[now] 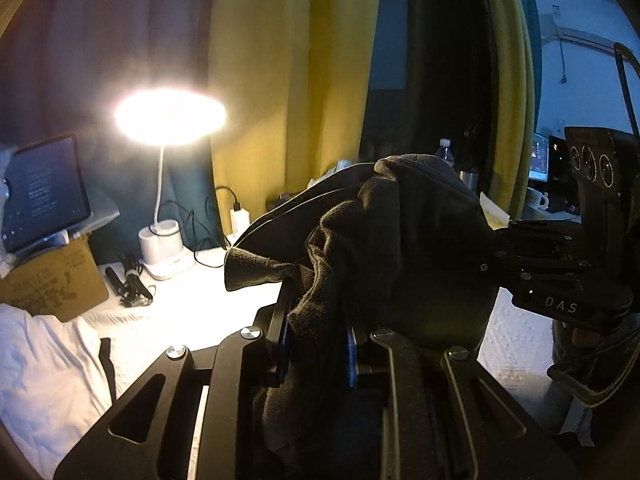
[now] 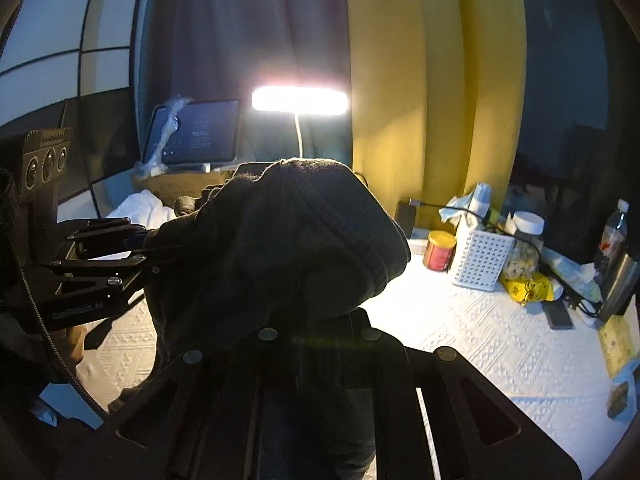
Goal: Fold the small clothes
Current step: 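Lift the held hem end up with both tools, then carry the held hem end over the shirt toward the collar with both tools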
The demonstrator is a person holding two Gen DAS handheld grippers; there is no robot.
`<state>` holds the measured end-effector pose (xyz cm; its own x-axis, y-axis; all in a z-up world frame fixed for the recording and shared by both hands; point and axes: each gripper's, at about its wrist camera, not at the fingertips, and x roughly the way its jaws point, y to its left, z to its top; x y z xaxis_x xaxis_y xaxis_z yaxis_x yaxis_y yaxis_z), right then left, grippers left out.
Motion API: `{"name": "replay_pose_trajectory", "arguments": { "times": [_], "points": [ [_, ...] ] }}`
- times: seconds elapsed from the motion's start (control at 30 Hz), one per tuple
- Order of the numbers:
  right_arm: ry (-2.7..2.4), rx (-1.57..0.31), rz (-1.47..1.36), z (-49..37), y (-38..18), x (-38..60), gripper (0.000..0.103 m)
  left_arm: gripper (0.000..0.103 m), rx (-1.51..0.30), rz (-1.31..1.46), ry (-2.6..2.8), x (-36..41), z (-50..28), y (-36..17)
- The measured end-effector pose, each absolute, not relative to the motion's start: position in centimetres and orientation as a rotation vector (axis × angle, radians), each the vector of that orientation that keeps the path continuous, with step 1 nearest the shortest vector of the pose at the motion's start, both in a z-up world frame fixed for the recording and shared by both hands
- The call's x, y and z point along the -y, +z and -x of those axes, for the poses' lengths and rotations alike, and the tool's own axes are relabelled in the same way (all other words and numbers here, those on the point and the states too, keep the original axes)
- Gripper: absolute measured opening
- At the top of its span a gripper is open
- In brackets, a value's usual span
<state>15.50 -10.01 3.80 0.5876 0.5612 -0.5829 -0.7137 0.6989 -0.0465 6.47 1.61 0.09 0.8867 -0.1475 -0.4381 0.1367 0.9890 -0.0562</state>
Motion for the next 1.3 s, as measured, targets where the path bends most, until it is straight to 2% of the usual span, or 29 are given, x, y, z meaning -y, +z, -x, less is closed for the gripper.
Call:
{"name": "replay_pose_trajectory", "arguments": {
  "times": [0.77,1.3],
  "points": [
    [0.773,-0.355,0.281,-8.7,11.1,9.9,0.011,0.019,-0.274,0.006,-0.128,-2.7,-0.4,5.5],
    [0.898,-0.241,0.321,-5.4,14.2,4.5,0.011,0.019,-0.164,0.011,-0.003,-8.3,3.9,7.8]
  ]
}}
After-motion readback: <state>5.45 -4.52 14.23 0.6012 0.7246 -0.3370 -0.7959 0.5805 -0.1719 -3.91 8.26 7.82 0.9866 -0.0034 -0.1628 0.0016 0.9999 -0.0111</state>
